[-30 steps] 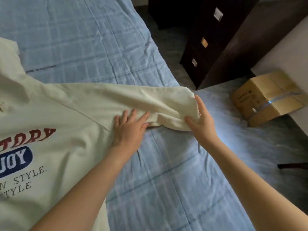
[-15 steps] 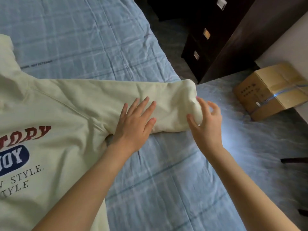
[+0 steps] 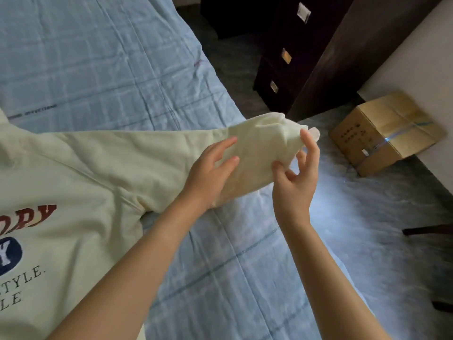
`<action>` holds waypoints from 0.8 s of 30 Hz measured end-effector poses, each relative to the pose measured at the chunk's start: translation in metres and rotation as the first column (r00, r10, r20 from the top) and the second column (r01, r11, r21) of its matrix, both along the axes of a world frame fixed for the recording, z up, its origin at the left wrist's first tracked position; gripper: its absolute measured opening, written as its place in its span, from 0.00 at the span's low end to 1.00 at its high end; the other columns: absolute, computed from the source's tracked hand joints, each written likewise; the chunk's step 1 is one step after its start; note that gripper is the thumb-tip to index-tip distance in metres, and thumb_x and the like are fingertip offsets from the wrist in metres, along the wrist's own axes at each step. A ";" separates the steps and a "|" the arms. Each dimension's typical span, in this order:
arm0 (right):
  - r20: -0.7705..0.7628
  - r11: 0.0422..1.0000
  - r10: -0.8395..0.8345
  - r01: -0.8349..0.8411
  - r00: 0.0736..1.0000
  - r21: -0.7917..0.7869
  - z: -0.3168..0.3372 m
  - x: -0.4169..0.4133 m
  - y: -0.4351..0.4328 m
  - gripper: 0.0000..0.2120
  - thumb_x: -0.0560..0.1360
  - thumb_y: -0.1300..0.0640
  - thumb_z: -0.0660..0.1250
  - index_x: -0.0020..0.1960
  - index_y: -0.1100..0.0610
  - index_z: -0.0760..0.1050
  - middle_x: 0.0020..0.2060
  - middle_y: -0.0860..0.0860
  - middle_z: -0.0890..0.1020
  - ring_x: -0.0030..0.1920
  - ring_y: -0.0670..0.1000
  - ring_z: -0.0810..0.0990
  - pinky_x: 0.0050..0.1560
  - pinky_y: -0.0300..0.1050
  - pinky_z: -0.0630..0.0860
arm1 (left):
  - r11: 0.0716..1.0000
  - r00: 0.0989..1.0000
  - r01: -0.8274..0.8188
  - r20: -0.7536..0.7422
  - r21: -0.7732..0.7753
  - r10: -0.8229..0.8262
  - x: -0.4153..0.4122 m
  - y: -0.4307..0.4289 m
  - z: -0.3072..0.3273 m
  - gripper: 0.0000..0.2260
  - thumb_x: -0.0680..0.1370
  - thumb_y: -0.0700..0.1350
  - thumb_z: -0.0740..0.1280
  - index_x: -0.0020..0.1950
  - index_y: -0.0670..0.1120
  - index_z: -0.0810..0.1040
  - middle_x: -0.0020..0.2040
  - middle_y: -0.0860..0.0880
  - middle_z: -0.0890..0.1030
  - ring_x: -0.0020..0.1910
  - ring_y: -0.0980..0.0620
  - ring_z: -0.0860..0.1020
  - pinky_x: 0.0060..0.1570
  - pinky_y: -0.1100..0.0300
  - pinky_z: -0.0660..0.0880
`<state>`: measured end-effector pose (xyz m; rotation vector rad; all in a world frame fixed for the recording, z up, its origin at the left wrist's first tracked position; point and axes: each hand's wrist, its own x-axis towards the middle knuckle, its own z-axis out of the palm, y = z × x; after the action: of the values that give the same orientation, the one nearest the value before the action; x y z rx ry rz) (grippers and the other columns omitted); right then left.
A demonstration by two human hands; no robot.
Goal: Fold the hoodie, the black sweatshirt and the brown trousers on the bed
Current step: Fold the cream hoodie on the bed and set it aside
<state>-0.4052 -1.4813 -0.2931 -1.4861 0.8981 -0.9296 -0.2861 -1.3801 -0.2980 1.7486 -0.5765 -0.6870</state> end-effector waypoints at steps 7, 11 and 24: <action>-0.005 0.948 0.260 -0.254 0.966 0.190 0.003 -0.017 -0.004 0.39 0.74 0.77 0.58 0.74 0.41 0.66 0.64 0.37 0.77 0.59 0.47 0.82 0.58 0.56 0.81 | 0.986 0.956 0.096 -0.263 -0.134 -0.129 -0.026 -0.031 0.012 0.18 0.81 0.46 0.64 0.71 0.56 0.73 0.67 0.57 0.76 0.65 0.62 0.74 0.66 0.62 0.70; 0.102 0.879 0.384 -0.398 0.918 0.264 0.004 -0.022 0.000 0.41 0.80 0.72 0.57 0.77 0.33 0.53 0.64 0.52 0.81 0.61 0.54 0.81 0.64 0.53 0.78 | 0.981 0.969 0.045 -0.230 -0.189 -0.089 -0.031 -0.021 0.007 0.24 0.77 0.50 0.70 0.73 0.57 0.70 0.64 0.59 0.77 0.60 0.66 0.76 0.57 0.67 0.74; -0.457 0.748 0.608 -0.662 0.649 0.056 0.017 0.048 0.094 0.24 0.82 0.42 0.60 0.74 0.26 0.57 0.80 0.45 0.57 0.79 0.43 0.50 0.77 0.52 0.53 | 0.799 0.837 -0.505 -0.409 -0.326 0.362 0.003 0.124 0.042 0.10 0.80 0.46 0.67 0.61 0.49 0.80 0.56 0.46 0.84 0.58 0.47 0.82 0.58 0.38 0.77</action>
<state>-0.3571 -1.3870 -0.2761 -1.9827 0.5482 -0.0967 -0.2826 -1.2564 -0.2564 1.2509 -0.0581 -0.4583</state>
